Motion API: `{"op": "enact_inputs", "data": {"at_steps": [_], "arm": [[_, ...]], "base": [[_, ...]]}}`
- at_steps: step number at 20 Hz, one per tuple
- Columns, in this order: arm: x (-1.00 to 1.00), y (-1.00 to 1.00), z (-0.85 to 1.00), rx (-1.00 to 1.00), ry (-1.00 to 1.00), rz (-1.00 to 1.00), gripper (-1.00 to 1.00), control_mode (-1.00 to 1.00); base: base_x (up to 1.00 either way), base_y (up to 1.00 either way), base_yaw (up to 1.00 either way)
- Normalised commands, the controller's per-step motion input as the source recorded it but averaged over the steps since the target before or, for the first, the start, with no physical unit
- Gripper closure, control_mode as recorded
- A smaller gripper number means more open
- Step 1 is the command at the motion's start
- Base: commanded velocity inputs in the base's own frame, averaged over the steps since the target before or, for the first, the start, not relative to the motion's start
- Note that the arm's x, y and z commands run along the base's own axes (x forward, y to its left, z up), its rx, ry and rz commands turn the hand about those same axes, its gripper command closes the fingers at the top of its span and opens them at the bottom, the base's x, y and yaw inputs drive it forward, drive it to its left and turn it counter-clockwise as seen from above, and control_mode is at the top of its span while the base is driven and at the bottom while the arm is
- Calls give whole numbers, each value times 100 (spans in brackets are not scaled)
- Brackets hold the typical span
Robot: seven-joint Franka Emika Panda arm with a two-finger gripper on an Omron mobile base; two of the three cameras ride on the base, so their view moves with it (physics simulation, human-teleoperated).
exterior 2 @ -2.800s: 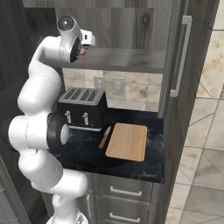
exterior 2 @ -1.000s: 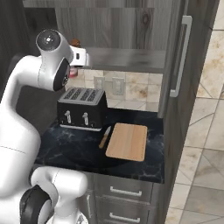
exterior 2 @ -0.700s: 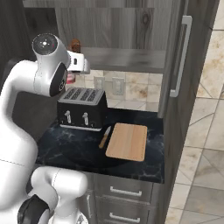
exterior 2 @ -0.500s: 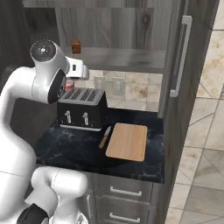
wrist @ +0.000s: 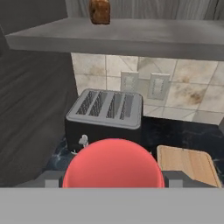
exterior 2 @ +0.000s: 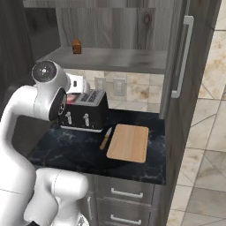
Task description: Pick the bread, place it on the cutting board, pick the jam, place it on the counter, and close the cabinet.
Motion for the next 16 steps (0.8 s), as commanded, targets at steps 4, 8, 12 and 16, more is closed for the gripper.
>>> {"op": "enact_inputs", "data": {"at_steps": [4,8,12,16], "arm": [[0,0,-42,-7,0,0,100,-100],[0,0,-49,-7,0,0,100,-100],[0,0,-58,-3,0,0,100,-100],[0,0,-58,-2,-1,0,100,-100]], "base": [[0,0,0],[0,0,0],[0,0,0],[0,0,0]]}}
